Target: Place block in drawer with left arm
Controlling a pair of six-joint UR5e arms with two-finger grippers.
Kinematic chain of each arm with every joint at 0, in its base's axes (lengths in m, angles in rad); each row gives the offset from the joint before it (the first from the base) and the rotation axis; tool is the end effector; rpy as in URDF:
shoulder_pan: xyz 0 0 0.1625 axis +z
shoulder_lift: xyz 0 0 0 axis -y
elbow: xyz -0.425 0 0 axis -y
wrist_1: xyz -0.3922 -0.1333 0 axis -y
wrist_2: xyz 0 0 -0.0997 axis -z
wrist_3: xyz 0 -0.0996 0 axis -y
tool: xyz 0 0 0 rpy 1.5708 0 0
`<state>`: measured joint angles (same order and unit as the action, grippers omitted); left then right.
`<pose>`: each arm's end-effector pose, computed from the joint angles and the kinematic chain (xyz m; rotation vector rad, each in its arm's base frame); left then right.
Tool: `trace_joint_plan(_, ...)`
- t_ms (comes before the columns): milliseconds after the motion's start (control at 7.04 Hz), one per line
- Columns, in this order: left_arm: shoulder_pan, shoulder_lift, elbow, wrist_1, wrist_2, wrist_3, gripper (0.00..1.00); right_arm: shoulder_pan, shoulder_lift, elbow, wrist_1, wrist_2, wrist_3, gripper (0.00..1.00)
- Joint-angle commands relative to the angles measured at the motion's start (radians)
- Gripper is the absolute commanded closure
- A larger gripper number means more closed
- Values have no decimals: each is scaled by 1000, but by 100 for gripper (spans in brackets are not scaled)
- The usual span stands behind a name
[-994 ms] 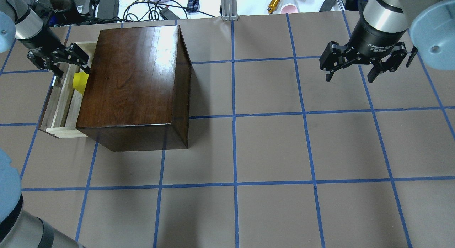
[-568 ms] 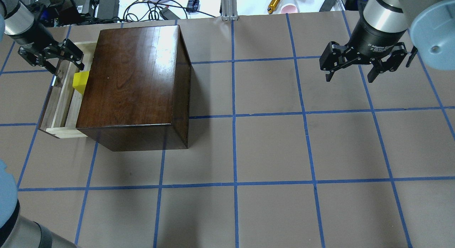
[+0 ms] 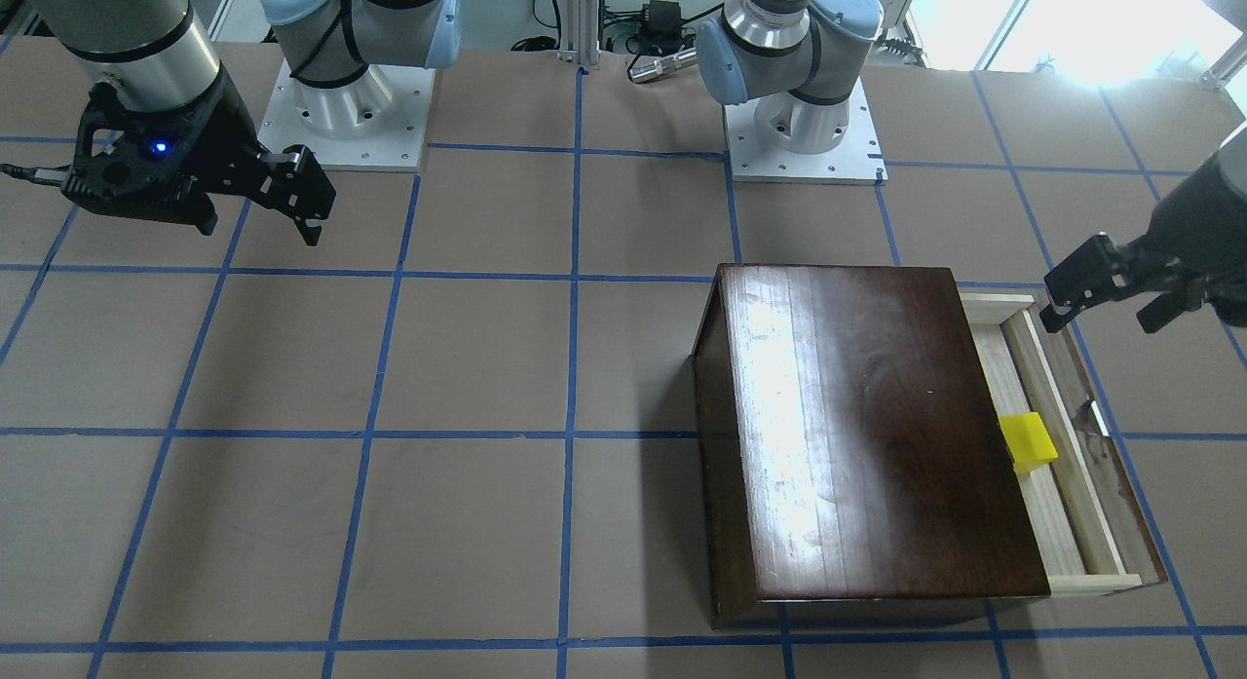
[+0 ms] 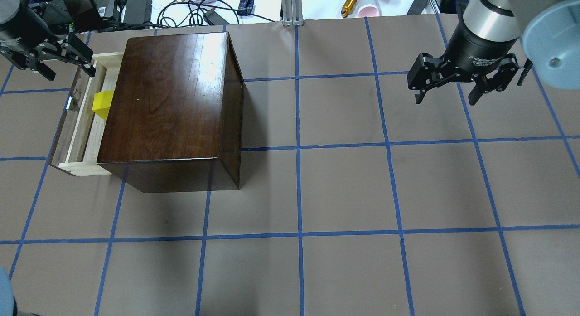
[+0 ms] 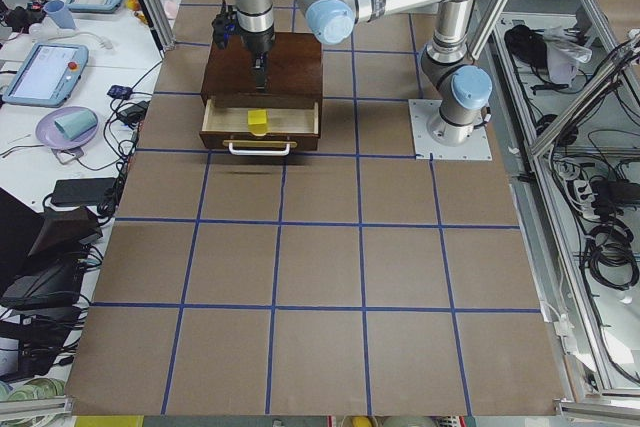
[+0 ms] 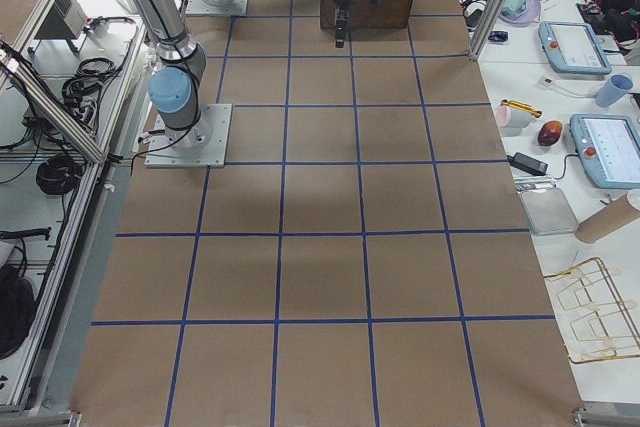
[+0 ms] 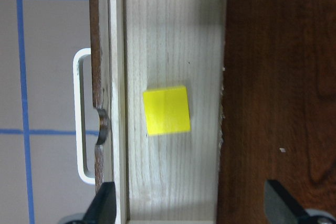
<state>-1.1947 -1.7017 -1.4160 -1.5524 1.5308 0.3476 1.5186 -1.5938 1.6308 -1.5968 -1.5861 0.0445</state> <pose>0.0748 -0.5633 0.4980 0.0431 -3.1177 0.0838 0.1065 -0.4870 0.4722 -0.1510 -3.1226 -0.0173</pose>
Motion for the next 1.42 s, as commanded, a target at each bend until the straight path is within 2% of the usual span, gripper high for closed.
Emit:
trace_joint_plan(0, -2, 79, -14, -59, 2, -1, 0, 0, 0, 0, 0, 0, 0, 0)
trace_joint_plan(284, -43, 122, -21, -99, 6, -7, 0, 0, 0, 0, 0, 0, 0, 0)
trace_joint_plan(568, -145, 103, -18, -97, 11, -207, 0, 0, 0, 1, 0, 0, 0, 0)
trace_joint_plan(710, -193, 94, -23, -87, 50, -220, 0, 0, 0, 0, 0, 0, 0, 0)
trace_joint_plan(994, -276, 83, -27, -84, 52, -297, 0, 0, 0, 0, 0, 0, 0, 0)
trace_joint_plan(1278, -295, 70, -32, -48, 49, -305, 0, 0, 0, 0, 0, 0, 0, 0)
